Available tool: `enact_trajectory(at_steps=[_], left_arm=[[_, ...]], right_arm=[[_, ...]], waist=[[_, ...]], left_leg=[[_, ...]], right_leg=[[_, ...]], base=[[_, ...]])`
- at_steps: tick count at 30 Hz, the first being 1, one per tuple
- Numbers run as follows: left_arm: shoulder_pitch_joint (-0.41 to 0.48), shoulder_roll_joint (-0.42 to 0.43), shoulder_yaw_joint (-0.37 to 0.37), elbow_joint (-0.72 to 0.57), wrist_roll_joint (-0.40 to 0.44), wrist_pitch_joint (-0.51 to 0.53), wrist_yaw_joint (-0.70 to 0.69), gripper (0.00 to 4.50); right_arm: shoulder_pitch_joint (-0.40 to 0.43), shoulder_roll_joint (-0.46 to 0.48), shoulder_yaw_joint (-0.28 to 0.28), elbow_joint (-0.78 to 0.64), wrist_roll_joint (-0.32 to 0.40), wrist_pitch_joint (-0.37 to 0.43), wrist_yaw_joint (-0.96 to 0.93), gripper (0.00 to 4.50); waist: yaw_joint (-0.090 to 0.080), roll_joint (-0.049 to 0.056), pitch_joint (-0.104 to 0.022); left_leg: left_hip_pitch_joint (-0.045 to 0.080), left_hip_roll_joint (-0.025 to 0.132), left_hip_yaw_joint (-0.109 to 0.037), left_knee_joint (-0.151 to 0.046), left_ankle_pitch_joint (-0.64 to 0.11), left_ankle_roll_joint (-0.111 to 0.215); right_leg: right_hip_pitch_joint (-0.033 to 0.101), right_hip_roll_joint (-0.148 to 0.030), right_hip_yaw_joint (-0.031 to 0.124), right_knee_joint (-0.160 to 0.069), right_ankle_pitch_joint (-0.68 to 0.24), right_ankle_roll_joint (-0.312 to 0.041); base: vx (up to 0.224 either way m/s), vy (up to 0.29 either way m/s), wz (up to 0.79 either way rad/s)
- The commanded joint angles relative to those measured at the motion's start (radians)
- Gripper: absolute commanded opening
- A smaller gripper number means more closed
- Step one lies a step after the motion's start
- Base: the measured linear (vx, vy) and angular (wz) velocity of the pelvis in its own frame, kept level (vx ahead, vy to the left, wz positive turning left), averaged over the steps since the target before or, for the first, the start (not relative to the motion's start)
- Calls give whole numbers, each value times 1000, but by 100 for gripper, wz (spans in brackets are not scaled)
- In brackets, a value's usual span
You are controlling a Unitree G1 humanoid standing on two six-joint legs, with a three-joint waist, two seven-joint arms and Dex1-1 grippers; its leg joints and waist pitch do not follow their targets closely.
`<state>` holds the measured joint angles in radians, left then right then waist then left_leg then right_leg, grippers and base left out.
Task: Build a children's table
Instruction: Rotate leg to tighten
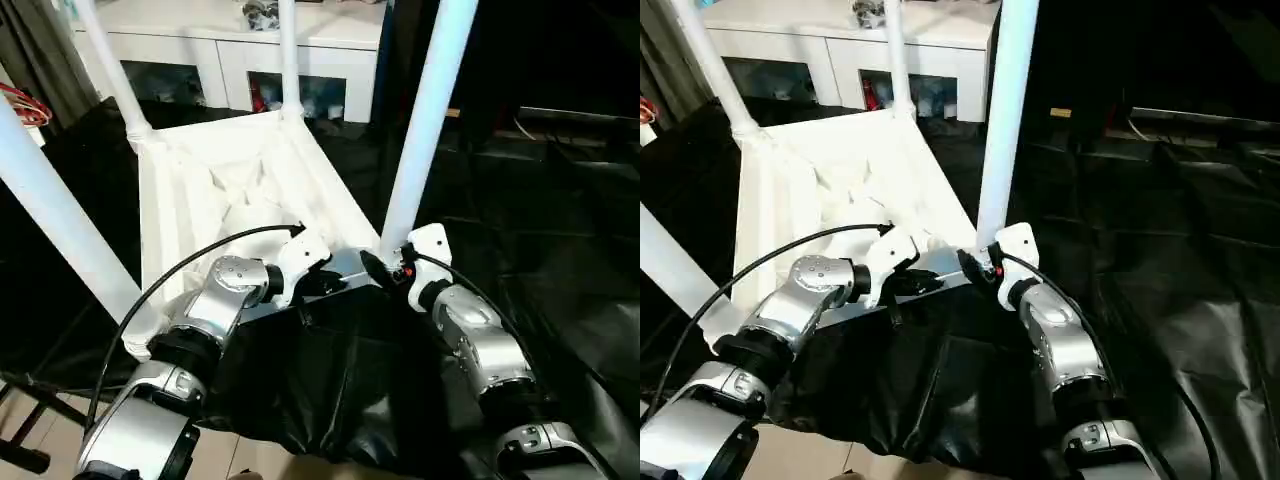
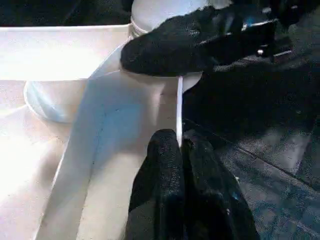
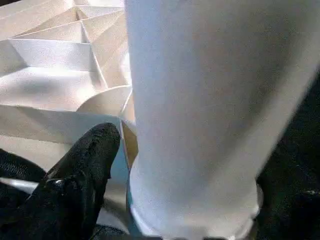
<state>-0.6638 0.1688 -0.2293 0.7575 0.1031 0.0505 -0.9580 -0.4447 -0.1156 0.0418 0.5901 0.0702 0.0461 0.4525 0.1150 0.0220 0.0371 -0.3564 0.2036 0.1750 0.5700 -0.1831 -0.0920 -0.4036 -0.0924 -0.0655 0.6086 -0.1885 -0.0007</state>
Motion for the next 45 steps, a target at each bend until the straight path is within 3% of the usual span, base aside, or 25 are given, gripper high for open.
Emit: enact_trajectory(at_steps=[1, 3, 5, 9, 13, 22, 24, 30, 34, 40, 45], left_arm=[[12, -37, -26, -59, -60, -47, -74, 0], [16, -10, -35, -66, -61, -51, -131, 0], [16, -3, -37, -66, -61, -51, -143, 0], [13, 56, -50, -65, -71, -76, -265, 0], [9, 90, -54, -63, -71, -81, -331, 0], [-8, 137, -66, -43, -84, -103, -449, 0], [-10, 139, -64, -39, -83, -107, -456, 0], [-10, 138, -59, -38, -88, -108, -457, 0], [1, 134, -52, -44, -97, -104, -444, 0], [-1, 113, -27, -35, -90, -98, -358, 0], [-12, 78, -11, -11, -74, -93, -249, 0]], right_arm=[[19, -6, 78, -22, 18, 18, 131, 383], [51, -60, 101, -98, 50, 29, 274, 383], [59, -74, 107, -116, 57, 30, 311, 383], [120, -200, 164, -235, 120, 71, 572, 383], [138, -247, 186, -265, 133, 84, 660, 383], [177, -335, 254, -375, 158, 159, 829, 369], [177, -334, 257, -382, 157, 163, 830, 369], [177, -331, 256, -384, 155, 164, 822, 311], [182, -293, 218, -372, 147, 158, 749, 289], [168, -222, 173, -312, 116, 152, 584, 270], [147, -155, 134, -240, 76, 140, 420, 269]], waist=[[3, -10, -56], [8, -9, -57], [12, -11, -57], [31, -12, -55], [32, -12, -53], [42, -13, -54], [44, -11, -55], [49, -11, -56], [50, -13, -56], [41, -13, -50], [18, -15, -48]], left_leg=[[0, 18, -2, -61, -179, 55], [-2, 19, -1, -56, -158, 79], [-4, 19, 0, -55, -153, 88], [-1, 25, 1, -55, -174, 98], [0, 27, 0, -58, -203, 75], [-1, 28, -1, -58, -186, 74], [0, 28, -1, -58, -191, 68], [1, 28, -1, -57, -186, 60], [0, 27, -1, -57, -181, 60], [0, 25, -4, -67, -236, 29], [-2, 22, -9, -73, -256, 7]], right_leg=[[57, -49, 39, -71, -138, -207], [59, -48, 40, -64, -69, -223], [62, -46, 38, -64, -60, -223], [58, -48, 37, -66, -101, -225], [54, -51, 37, -70, -151, -226], [54, -52, 38, -66, -137, -224], [54, -52, 38, -66, -141, -226], [54, -52, 38, -64, -129, -228], [54, -52, 38, -64, -129, -226], [51, -55, 38, -78, -258, -188], [51, -57, 37, -89, -350, -146]], base=[[0, 0, 0], [0, 0, 0], [0, 0, 0], [0, 0, 0], [0, 0, 0], [0, 0, 0], [0, 0, 0], [0, 0, 0], [0, 0, 0], [0, 0, 0], [0, 0, 0]])
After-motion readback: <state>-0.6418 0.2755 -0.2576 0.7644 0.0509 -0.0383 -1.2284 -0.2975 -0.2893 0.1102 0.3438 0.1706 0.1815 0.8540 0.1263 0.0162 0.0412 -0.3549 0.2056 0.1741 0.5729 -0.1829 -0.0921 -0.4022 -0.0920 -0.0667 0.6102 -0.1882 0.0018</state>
